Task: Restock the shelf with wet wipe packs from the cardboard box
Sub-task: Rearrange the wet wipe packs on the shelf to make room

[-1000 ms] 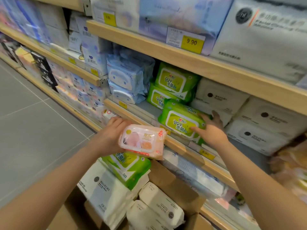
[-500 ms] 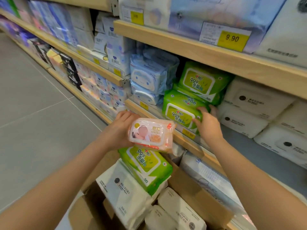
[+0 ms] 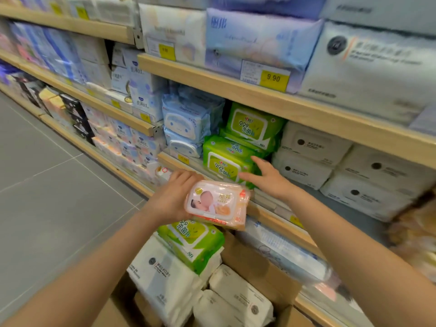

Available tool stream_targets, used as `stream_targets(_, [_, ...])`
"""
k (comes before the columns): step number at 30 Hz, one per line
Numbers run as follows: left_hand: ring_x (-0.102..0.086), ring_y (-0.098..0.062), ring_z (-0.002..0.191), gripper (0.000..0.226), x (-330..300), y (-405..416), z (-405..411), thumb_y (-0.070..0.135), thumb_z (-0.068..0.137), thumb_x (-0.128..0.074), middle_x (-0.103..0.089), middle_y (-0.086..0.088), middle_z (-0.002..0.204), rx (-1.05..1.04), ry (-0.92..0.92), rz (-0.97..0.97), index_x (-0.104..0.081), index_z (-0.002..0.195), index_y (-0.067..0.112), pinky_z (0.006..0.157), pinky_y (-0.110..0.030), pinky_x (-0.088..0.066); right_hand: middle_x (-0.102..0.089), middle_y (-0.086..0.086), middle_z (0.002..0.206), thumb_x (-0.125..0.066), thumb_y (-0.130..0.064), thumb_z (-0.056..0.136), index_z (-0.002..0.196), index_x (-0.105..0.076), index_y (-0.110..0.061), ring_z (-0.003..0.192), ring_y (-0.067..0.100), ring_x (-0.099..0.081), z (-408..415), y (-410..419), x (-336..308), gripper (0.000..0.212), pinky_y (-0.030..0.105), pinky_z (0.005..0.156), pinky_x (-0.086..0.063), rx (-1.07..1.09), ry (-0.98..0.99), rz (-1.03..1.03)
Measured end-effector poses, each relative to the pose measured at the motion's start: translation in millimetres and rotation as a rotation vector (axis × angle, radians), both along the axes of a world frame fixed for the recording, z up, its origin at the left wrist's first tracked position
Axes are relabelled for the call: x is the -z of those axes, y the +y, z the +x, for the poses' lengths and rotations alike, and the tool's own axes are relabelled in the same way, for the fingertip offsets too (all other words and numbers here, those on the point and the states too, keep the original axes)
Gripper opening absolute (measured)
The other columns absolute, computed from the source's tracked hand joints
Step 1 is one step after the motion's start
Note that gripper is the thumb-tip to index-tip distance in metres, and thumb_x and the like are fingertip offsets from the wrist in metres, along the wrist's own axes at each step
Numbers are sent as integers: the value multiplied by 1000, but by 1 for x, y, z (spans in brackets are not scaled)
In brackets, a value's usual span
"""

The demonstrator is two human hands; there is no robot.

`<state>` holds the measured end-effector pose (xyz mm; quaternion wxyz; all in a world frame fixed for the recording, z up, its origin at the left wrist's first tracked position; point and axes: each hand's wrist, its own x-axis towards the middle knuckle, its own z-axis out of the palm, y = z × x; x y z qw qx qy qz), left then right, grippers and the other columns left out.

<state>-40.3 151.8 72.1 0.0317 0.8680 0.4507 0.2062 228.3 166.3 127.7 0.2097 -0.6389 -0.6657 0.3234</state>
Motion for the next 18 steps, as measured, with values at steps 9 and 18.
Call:
stream_targets(9, [-37, -18, 118, 84, -28, -73, 103, 61, 63, -68, -48, 1, 124, 240, -193, 36, -47, 130, 16, 96, -28, -38, -55, -6, 115, -81, -17, 70, 142, -21, -32, 94, 13, -63, 78, -146, 5, 95, 29, 64, -56, 308, 577, -250])
stream_targets(18, [-7, -16, 143, 120, -41, -115, 197, 48, 52, -86, -7, 5, 157, 187, -352, -260, -15, 148, 31, 114, -39, -13, -69, 5, 107, -85, -21, 61, 113, -52, -17, 92, 22, -70, 156, -233, -4, 62, 42, 81, -57, 490, 675, -83])
